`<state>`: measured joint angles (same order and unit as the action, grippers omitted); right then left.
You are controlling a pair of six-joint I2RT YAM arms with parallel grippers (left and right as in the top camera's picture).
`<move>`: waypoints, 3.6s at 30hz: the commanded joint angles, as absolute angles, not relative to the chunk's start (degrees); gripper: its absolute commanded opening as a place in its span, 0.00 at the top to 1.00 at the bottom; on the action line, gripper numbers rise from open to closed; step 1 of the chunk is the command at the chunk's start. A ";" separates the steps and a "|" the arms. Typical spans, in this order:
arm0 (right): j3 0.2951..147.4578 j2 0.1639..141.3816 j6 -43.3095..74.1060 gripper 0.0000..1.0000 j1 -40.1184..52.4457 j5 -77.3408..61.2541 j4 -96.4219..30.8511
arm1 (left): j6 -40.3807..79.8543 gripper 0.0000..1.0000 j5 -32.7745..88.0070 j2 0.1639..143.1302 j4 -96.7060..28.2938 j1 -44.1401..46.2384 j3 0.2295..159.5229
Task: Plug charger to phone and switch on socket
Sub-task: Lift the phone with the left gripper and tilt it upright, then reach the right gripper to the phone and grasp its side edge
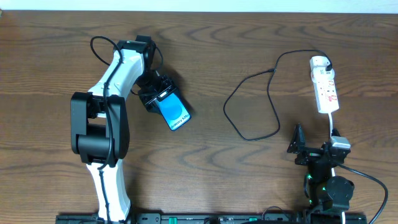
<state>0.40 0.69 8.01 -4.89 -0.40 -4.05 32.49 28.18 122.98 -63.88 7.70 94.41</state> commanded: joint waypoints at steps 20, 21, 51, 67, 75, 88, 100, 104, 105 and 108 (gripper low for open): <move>0.32 0.38 7.64 0.01 -4.51 -0.32 -4.29 | 31.51 0.36 29.39 121.16 -64.25 7.68 94.63; 0.32 0.38 7.64 0.01 -4.51 -0.34 -4.29 | 31.51 0.36 29.39 121.16 -64.25 7.66 94.61; 0.32 0.38 7.64 0.01 -4.51 -0.32 -4.29 | 29.56 0.42 38.87 121.16 -65.52 7.66 94.61; 0.32 0.38 7.64 0.01 -4.51 -0.34 -4.29 | 28.75 0.42 59.00 121.16 -68.34 7.68 94.61; 0.32 0.38 7.64 0.01 -4.51 -0.34 -4.32 | 28.77 0.41 59.42 121.16 -68.34 7.68 94.63; 0.32 0.38 11.22 0.01 -4.49 -2.35 -4.05 | 28.75 0.41 59.57 121.16 -68.29 7.68 94.63; 0.32 0.38 44.60 0.01 -4.51 -21.32 -1.61 | 28.71 0.41 59.57 121.16 -68.29 7.68 94.63; 0.30 0.38 44.77 0.01 -4.49 -21.85 1.78 | 28.73 0.41 59.57 121.16 -68.29 7.68 94.61; 0.32 0.38 44.21 0.01 -4.47 -23.07 2.81 | 28.73 0.41 59.57 121.16 -68.29 7.68 94.63; 0.47 0.49 41.30 0.01 -4.45 -26.81 4.32 | 28.71 0.41 59.57 121.16 -68.29 7.68 94.63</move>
